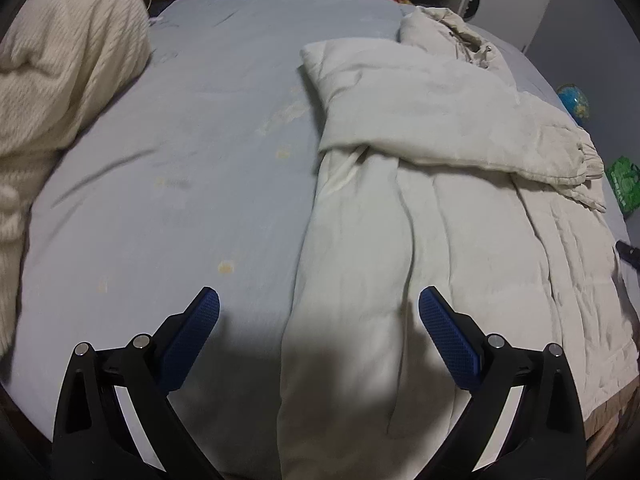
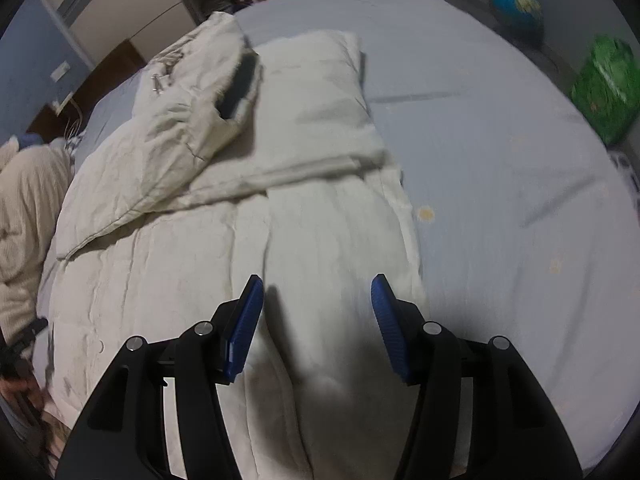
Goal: Fold large clothes
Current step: 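Open the right gripper and lift it off the jacket, then move the right gripper to the jacket hood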
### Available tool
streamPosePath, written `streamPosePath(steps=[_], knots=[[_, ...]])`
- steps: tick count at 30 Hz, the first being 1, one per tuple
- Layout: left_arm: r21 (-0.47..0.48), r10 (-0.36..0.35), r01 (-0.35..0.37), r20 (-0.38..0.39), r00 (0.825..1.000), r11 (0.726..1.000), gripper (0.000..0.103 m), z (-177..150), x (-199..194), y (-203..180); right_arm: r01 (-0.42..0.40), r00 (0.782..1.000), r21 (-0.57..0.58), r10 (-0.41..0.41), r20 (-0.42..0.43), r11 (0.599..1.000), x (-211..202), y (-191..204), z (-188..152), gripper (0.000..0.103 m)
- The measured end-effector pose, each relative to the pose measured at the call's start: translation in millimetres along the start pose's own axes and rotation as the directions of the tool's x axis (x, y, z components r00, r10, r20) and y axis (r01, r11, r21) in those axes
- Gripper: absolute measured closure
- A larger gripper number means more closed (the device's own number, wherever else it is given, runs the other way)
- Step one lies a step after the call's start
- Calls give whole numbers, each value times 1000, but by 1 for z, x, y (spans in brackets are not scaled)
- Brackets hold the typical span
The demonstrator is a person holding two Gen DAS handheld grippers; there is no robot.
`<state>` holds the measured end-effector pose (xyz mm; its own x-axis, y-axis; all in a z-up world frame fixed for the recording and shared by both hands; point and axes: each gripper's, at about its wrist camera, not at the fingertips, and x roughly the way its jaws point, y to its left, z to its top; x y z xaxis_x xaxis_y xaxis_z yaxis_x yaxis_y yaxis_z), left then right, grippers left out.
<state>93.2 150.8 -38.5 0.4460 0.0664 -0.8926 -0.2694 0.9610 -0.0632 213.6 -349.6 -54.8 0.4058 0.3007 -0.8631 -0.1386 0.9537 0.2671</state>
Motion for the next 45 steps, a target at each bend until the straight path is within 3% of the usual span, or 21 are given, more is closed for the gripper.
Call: streamPosePath(steps=[4, 10, 15, 21, 26, 32, 39, 43, 45], knots=[[14, -32, 32, 20, 999, 999, 7, 31, 5, -10, 8, 1000, -54, -7, 25, 999, -7, 9, 31, 46], [24, -99, 98, 71, 993, 995, 7, 102, 21, -35, -16, 998, -79, 21, 56, 997, -1, 19, 98, 40], [-4, -140, 141, 97, 985, 990, 7, 167, 50, -52, -53, 996, -70, 58, 62, 996, 21, 29, 163, 40], [-23, -125, 126, 63, 990, 992, 7, 214, 99, -55, -140, 989, -54, 142, 42, 989, 62, 50, 240, 35], [-54, -107, 109, 32, 994, 993, 6, 218, 138, -44, -214, 977, -21, 214, -2, 977, 114, 66, 299, 32], [-69, -126, 137, 139, 982, 988, 6, 199, 152, -29, -305, 951, 90, 309, -25, 948, 176, 73, 352, 32], [-76, -143, 164, 228, 963, 984, 6, 183, 152, -25, -431, 897, 178, 442, -21, 884, 239, 93, 396, 29], [-82, -159, 185, 250, 955, 979, 5, 178, 153, -19, -443, 891, 145, 453, -43, 885, 266, 118, 416, 29], [-80, -154, 180, 254, 955, 980, 5, 178, 155, -20, -430, 898, 122, 437, -43, 895, 275, 128, 424, 29]])
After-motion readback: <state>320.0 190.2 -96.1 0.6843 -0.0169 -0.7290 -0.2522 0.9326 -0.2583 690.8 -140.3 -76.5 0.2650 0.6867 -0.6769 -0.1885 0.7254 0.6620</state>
